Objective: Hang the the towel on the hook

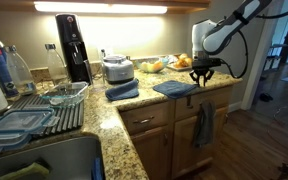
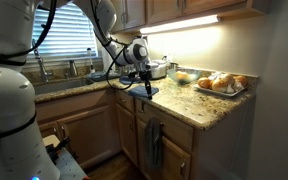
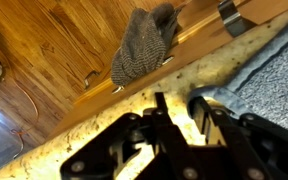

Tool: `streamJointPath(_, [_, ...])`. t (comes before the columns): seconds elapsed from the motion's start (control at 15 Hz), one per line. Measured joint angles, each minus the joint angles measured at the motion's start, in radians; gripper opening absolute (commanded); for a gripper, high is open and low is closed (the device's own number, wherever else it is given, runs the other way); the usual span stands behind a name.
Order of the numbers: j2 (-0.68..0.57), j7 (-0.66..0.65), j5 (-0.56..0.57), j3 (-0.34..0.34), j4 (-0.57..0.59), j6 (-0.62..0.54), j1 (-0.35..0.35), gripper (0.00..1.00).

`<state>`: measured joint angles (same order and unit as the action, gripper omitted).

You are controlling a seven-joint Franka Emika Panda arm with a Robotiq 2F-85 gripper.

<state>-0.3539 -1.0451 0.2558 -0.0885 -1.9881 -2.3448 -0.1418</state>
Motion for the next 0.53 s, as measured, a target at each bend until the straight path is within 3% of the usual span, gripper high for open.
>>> streamJointPath(0.2, [-0.007,0.000,0.000,0.000,0.007,0.000,-0.002,0.02])
streamJointPath(0.53, [-0.014,0.000,0.000,0.000,0.016,0.000,-0.002,0.06])
